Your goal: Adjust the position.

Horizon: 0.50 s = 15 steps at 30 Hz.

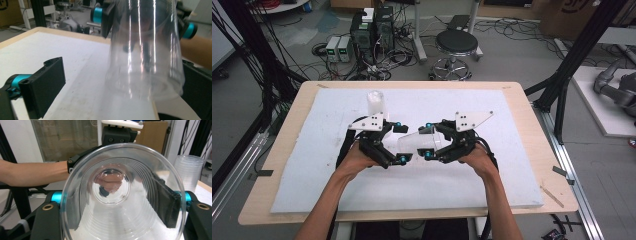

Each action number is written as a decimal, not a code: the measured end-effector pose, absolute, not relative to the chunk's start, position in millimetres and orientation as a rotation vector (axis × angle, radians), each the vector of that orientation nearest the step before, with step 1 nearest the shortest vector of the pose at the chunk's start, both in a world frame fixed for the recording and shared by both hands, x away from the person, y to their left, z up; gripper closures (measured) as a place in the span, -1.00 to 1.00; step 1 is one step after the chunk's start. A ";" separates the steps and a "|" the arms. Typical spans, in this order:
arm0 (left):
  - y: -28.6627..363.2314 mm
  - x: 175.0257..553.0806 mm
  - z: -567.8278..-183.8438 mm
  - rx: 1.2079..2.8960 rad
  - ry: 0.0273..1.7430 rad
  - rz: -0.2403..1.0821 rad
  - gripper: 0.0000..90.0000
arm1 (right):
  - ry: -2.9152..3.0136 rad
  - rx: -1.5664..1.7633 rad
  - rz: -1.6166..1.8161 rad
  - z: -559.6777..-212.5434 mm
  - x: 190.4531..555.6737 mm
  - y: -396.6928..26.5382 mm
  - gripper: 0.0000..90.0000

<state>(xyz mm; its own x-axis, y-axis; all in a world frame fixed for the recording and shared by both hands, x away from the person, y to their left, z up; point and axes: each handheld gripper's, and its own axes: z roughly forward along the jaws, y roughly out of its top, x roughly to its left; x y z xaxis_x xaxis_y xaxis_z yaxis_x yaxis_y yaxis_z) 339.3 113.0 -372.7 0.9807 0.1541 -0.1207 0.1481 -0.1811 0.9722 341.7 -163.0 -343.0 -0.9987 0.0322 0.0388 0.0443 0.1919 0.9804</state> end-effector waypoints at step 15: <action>161.6 319.6 -399.4 1.850 0.488 0.237 -0.96 | -2.660 -0.272 -1.840 -325.6 350.5 -171.5 -0.27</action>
<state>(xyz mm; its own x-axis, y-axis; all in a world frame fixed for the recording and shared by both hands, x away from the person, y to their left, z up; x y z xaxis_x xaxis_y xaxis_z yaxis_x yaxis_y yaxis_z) 319.6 161.6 -399.4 0.8930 0.4434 -0.0777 0.2127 -0.2634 0.9410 350.5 -171.5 -325.6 -0.9806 0.1960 0.0097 0.0782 0.3451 0.9353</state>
